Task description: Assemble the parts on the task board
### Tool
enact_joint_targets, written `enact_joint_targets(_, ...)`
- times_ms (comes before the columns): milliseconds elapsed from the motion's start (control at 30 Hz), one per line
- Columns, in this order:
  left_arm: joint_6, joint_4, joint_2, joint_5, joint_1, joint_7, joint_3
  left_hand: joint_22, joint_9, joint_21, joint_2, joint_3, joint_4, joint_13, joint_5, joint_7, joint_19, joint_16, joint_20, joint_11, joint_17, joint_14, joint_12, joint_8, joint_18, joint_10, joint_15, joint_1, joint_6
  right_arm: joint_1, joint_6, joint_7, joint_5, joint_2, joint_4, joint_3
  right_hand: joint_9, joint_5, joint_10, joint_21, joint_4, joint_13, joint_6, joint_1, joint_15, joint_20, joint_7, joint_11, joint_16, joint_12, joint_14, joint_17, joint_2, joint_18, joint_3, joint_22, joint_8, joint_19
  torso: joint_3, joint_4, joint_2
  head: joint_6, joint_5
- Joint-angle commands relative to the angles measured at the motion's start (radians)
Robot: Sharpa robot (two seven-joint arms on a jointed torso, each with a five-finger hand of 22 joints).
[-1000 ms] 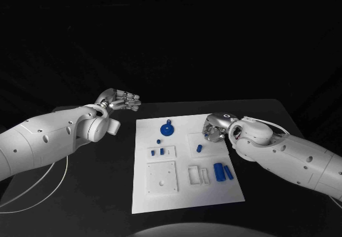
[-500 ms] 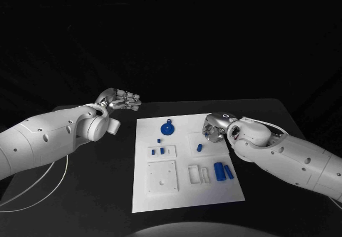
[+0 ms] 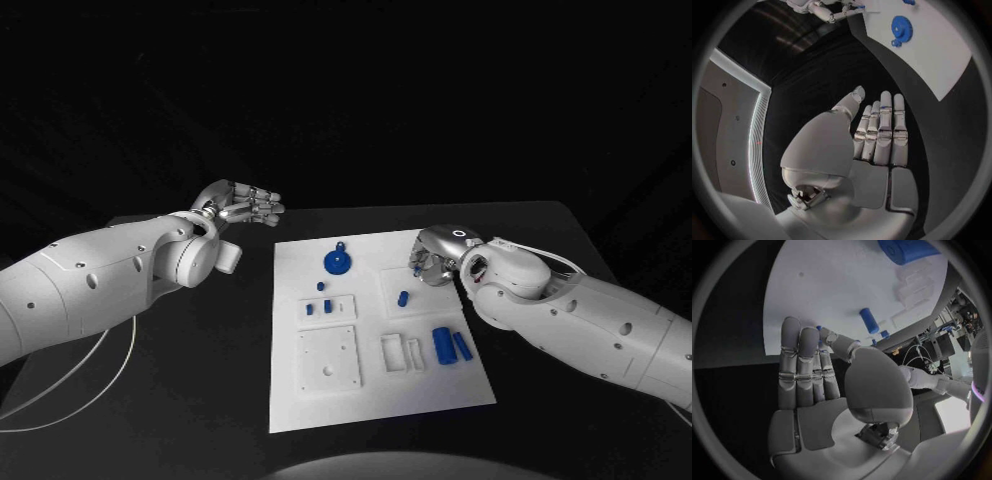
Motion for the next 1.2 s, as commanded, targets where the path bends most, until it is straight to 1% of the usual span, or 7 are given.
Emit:
enact_joint_targets(33,0.007,-0.001,0.003,-0.01,0.002,0.007,0.001,-0.004,-0.001,0.001,-0.002,-0.003,0.003,0.001,0.005,0.0,0.007,0.003,0.001,-0.001,0.001,-0.002,0.004,-0.002,-0.01,-0.005,0.006,-0.01,-0.007,0.006,-0.033,-0.004,0.058,-0.009,0.017,0.017,0.002,-0.001,0.018,-0.004,0.004,0.004,0.003,0.002,-0.008,-0.001,0.0,-0.014,0.004,0.003,-0.001,-0.001,0.005,0.013,-0.001,0.002,0.004,-0.001,-0.001,-0.001,-0.001,0.001,0.0)
enact_joint_targets(167,0.004,-0.003,0.004,-0.01,0.002,0.008,0.001,-0.052,-0.001,0.004,-0.005,-0.002,0.006,0.001,0.007,0.0,0.018,0.003,0.001,-0.001,0.002,-0.004,0.004,-0.002,-0.011,-0.006,0.006,-0.01,-0.008,0.008,-0.05,0.004,0.109,-0.02,0.042,0.05,0.005,-0.001,0.018,-0.009,0.007,0.004,0.002,0.004,-0.008,0.0,0.001,-0.014,0.004,0.003,-0.001,-0.003,0.006,0.014,-0.005,0.009,0.004,-0.001,-0.0015,-0.0013,-0.001,0.002,0.0)
enact_joint_targets(300,0.003,0.001,0.004,-0.011,0.002,0.008,0.001,-0.063,-0.001,0.004,-0.005,-0.003,0.008,0.001,0.008,0.0,0.021,0.004,0.001,-0.001,0.002,-0.004,0.004,-0.002,-0.011,-0.006,0.006,-0.012,-0.01,0.009,-0.068,0.013,0.145,-0.032,0.07,0.068,0.006,0.0,0.018,-0.01,0.007,0.004,0.001,0.004,-0.008,-0.001,0.001,-0.014,0.004,0.003,-0.001,-0.003,0.006,0.015,-0.005,0.01,0.004,-0.001,-0.002,-0.0009,-0.001,0.004,0.002)
enact_joint_targets(667,-0.007,-0.008,0.021,-0.004,0.001,0.019,0.001,-0.084,-0.001,0.005,-0.004,-0.005,0.008,0.001,0.007,0.001,0.025,0.004,0.001,-0.001,0.002,-0.003,0.004,-0.003,-0.011,-0.006,0.006,-0.013,-0.013,-0.013,-0.068,0.054,0.21,-0.033,0.17,0.078,0.009,0.005,0.014,-0.024,0.006,0.004,-0.002,0.007,-0.007,0.001,0.002,-0.013,0.003,0.003,0.0,-0.01,0.012,0.02,-0.019,0.023,0.004,0.003,-0.0042,-0.003,-0.009,0.006,0.027)
enact_joint_targets(867,-0.014,-0.041,0.047,0.006,-0.001,0.032,0.001,-0.086,-0.001,0.005,-0.004,-0.005,0.009,0.001,0.007,0.001,0.026,0.005,0.0,-0.001,0.003,-0.003,0.004,-0.003,-0.011,-0.005,0.006,-0.014,-0.013,-0.044,-0.069,0.069,0.179,-0.022,0.226,0.055,0.009,0.006,0.014,-0.026,0.005,0.004,-0.002,0.007,-0.007,0.001,0.002,-0.013,0.004,0.003,0.0,-0.011,0.013,0.021,-0.02,0.026,0.004,0.004,-0.0094,-0.0061,-0.023,-0.003,0.054)
enact_joint_targets(1067,-0.013,-0.085,0.081,0.018,-0.009,0.047,0.001,-0.088,-0.001,0.005,-0.001,-0.003,0.009,0.001,0.007,0.001,0.028,0.005,0.0,-0.002,0.003,-0.002,0.004,-0.002,-0.011,-0.002,0.005,-0.014,-0.012,-0.081,-0.071,0.071,0.101,0.004,0.266,-0.002,0.008,0.005,0.014,-0.028,0.003,0.004,-0.001,0.007,-0.007,0.002,0.002,-0.013,0.005,0.003,0.0,-0.011,0.013,0.02,-0.021,0.029,0.004,0.004,-0.0149,-0.0094,-0.045,-0.018,0.086)
enact_joint_targets(1200,-0.009,-0.105,0.1,0.022,-0.014,0.053,0.001,-0.089,-0.001,0.005,0.001,-0.001,0.008,0.001,0.008,0.001,0.028,0.005,-0.001,-0.003,0.003,-0.002,0.004,-0.002,-0.011,-0.001,0.005,-0.014,-0.011,-0.107,-0.07,0.066,0.057,0.024,0.268,-0.029,0.008,0.006,0.016,-0.029,0.001,0.004,0.0,0.007,-0.007,0.001,0.001,-0.013,0.007,0.003,-0.001,-0.012,0.011,0.019,-0.019,0.034,0.004,0.005,-0.0177,-0.0082,-0.059,-0.033,0.103)
